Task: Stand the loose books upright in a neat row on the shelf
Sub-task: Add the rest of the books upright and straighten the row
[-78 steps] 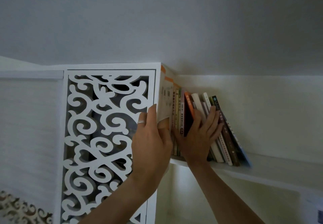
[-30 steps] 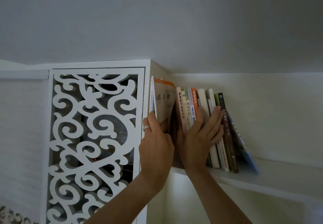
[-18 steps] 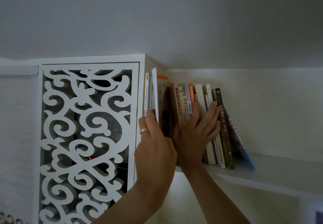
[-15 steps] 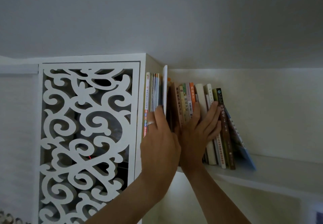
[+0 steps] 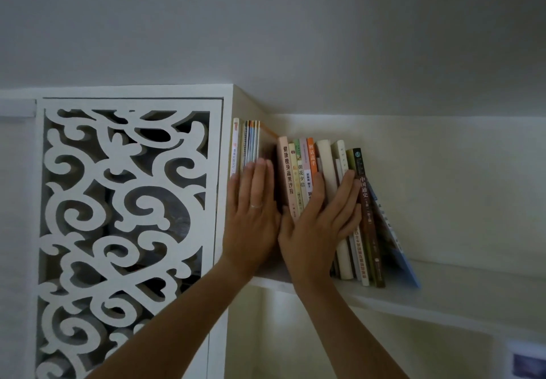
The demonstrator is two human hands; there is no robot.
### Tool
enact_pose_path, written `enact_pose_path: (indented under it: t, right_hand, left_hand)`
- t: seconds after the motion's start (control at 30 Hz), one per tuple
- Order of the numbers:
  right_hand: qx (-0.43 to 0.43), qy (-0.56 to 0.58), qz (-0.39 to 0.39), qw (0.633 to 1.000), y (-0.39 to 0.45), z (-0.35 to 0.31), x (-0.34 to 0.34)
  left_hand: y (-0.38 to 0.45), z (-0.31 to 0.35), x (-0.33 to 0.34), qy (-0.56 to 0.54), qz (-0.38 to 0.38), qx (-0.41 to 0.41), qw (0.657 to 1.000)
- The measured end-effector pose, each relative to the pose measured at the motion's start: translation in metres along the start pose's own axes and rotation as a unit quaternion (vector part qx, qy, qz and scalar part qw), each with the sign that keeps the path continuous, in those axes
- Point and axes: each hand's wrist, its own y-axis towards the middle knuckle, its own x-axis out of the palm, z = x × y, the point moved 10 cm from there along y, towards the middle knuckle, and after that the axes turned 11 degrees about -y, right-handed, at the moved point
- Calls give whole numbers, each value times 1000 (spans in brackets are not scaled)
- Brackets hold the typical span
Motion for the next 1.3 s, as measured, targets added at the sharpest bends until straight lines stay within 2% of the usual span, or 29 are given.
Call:
enact_pose_path:
  t: [0.2, 0.43, 0.57, 0.7, 0.77, 0.83, 0.87, 0.93, 1.0, 1.03, 1.17, 1.23, 1.3]
  right_hand:
    - [-13, -2, 3, 1000, -3, -5, -1]
    - [-28, 32, -4, 999, -2, -7, -10]
    - [-63, 29, -46, 997, -6, -10, -13]
    - [-122, 55, -103, 986, 4, 0, -28]
    - [-136, 119, -79, 980, 16, 18, -47]
    - [-128, 100, -37, 986, 25, 48, -59]
    - [-111, 73, -51, 990, 29, 65, -55]
    - [-49, 67, -184, 979, 25, 99, -21]
    - [5, 112, -326, 939, 7, 117, 9]
    - [4, 132, -357, 925, 2, 120, 18]
    - [-32, 141, -374, 916, 3, 115, 22]
    - [-31, 142, -360, 922, 6, 115, 19]
    - [-9, 145, -345, 927, 9, 122, 17]
  left_hand:
    - [-6, 6, 14, 19, -63, 18, 998]
    - [-4, 5, 7, -44, -52, -3, 998]
    - [-6, 4, 6, -66, -57, 0, 996]
    - [-1, 3, -6, -169, -25, -19, 985]
    - [-1, 3, -9, -203, -19, -28, 979]
    - [-3, 1, -9, -220, -11, -42, 975]
    - [-5, 0, -10, -223, -3, -42, 974]
    - [-7, 1, -10, -221, 9, -28, 975]
    - [-8, 1, -8, -225, 8, -21, 974]
    - [-8, 0, -7, -230, 6, -27, 973]
    - [-10, 1, -5, -228, -5, -17, 974]
    - [-7, 13, -8, -215, -15, 33, 976]
    - [-7, 37, -4, -192, -56, 119, 973]
